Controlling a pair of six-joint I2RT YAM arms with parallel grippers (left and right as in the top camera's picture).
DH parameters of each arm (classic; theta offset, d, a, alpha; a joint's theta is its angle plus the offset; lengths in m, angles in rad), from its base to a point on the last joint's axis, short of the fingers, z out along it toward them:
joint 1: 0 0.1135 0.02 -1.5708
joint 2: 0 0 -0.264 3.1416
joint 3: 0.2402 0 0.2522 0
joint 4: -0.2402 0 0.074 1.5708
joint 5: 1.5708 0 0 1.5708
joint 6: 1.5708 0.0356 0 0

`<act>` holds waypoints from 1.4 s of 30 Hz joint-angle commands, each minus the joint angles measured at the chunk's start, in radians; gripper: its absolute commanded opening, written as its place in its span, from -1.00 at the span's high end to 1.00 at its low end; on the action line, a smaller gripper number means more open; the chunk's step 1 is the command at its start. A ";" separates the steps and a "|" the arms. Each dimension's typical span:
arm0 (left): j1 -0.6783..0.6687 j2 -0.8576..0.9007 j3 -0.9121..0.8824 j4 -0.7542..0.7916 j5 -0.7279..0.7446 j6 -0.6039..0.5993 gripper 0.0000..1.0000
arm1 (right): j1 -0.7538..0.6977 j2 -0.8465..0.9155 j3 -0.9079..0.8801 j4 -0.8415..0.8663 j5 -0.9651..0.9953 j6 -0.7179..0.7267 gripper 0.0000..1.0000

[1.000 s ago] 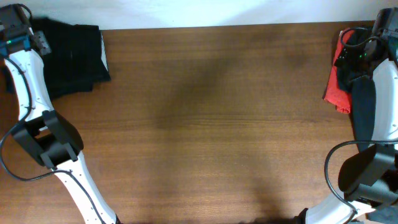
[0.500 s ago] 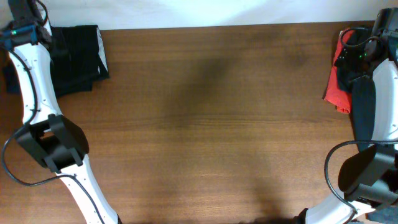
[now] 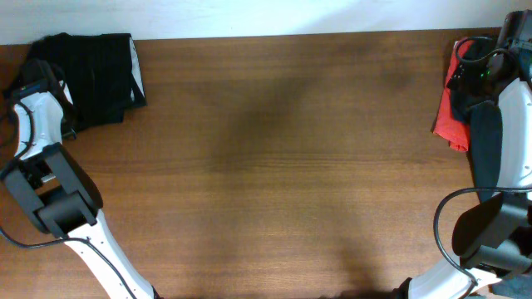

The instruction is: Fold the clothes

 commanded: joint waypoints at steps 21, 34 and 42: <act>-0.425 -0.558 -0.009 -0.695 0.286 -0.174 -0.98 | 0.004 -0.007 0.010 0.000 0.016 -0.006 -0.97; -0.726 -0.549 -0.021 -0.677 0.312 0.007 -0.98 | 0.004 -0.007 0.010 0.000 0.016 -0.006 -0.97; -0.766 -0.701 -0.489 -0.135 0.325 0.178 -0.98 | 0.004 -0.007 0.010 0.000 0.016 -0.006 -0.98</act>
